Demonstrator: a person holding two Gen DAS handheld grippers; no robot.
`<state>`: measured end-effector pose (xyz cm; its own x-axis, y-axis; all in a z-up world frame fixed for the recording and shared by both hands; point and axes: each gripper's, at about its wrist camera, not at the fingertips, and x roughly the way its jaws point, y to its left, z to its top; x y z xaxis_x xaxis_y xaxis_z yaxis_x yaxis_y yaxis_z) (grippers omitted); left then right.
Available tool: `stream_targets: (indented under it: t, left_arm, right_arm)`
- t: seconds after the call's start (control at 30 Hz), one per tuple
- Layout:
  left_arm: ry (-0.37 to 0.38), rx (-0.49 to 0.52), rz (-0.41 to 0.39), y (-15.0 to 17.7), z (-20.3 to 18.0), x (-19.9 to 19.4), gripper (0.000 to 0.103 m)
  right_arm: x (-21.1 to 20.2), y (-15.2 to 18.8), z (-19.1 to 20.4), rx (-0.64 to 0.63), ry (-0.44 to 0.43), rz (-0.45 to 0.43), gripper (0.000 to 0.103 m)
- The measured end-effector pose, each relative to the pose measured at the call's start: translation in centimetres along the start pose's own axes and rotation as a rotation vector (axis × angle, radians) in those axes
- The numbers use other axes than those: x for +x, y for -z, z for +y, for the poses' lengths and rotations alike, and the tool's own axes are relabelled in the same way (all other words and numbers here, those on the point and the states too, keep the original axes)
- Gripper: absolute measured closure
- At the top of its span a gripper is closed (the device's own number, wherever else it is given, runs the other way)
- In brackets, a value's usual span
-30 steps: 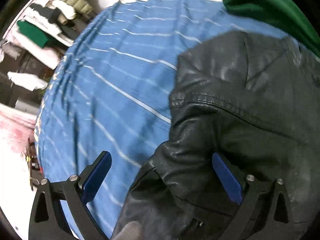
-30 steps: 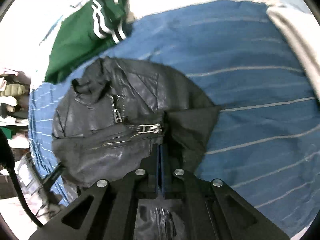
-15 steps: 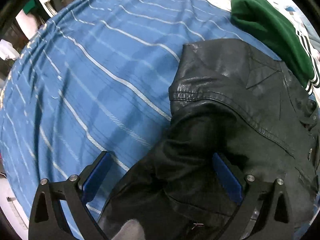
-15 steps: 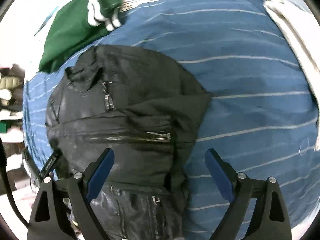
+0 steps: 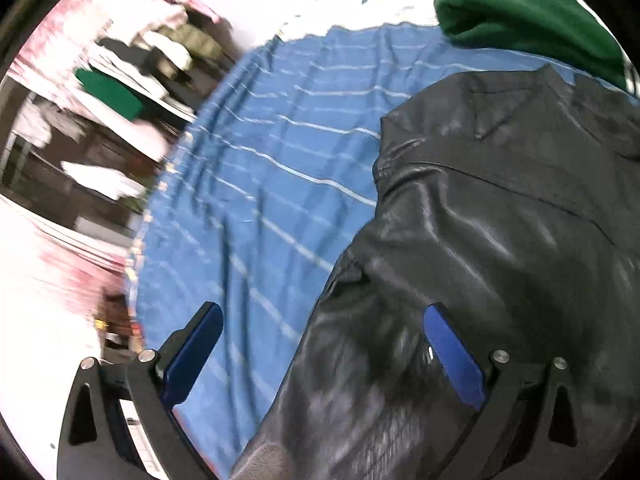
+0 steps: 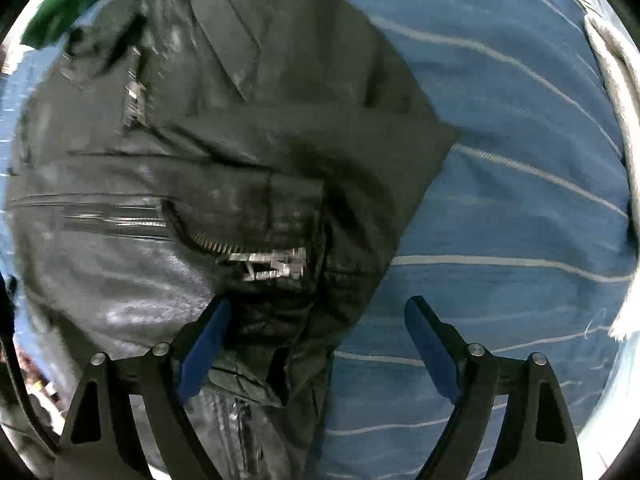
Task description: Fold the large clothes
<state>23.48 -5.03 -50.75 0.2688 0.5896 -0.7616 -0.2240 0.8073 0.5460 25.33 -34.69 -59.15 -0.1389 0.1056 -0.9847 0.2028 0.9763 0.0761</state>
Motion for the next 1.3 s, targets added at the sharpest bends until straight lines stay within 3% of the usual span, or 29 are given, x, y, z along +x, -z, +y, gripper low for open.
stream_targets:
  t: [0.13,0.3,0.53,0.63,0.77,0.9,1.07,1.13,1.2,1.3]
  left_arm:
    - [-0.096,0.035,-0.005,4.0,-1.8,-5.5,0.0]
    - [-0.184,0.124,0.036,10.5,-7.1,-12.6,0.0]
    - [-0.152,0.218,0.149,17.8,-15.5,-17.7,0.0]
    - [-0.169,0.261,0.145,19.6,-18.8,-18.0,0.0]
    - [-0.255,0.326,0.132,20.8,-22.1,-15.9,0.0]
    - [-0.268,0.317,0.133,19.9,-22.7,-13.9,0.0]
    - [-0.233,0.378,0.042,20.2,-23.8,-15.8,0.0]
    - [-0.257,0.448,-0.011,20.9,-25.1,-16.1,0.0]
    - [-0.272,0.47,-0.007,21.1,-25.5,-15.0,0.0]
    - [-0.296,0.419,0.009,19.7,-24.9,-13.3,0.0]
  right_arm:
    - [-3.5,1.8,-2.2,-0.095,-0.004,-0.058,0.014]
    - [-5.8,5.2,-6.8,-0.192,0.027,-0.075,0.014]
    - [-5.4,7.3,-15.6,-0.134,0.058,-0.024,0.014]
    - [-5.2,7.1,-18.3,-0.086,0.058,-0.013,0.014]
    - [-5.2,6.2,-20.3,-0.05,0.049,-0.01,0.014]
    - [-5.2,5.1,-20.7,-0.048,0.035,-0.009,0.014]
    - [-5.2,4.2,-19.3,-0.062,0.0,-0.001,0.014]
    - [-4.8,4.1,-19.0,-0.074,-0.001,0.007,0.014]
    - [-4.3,4.0,-18.7,-0.08,-0.001,0.017,0.014]
    - [-4.0,3.7,-18.8,-0.068,-0.01,0.025,0.014]
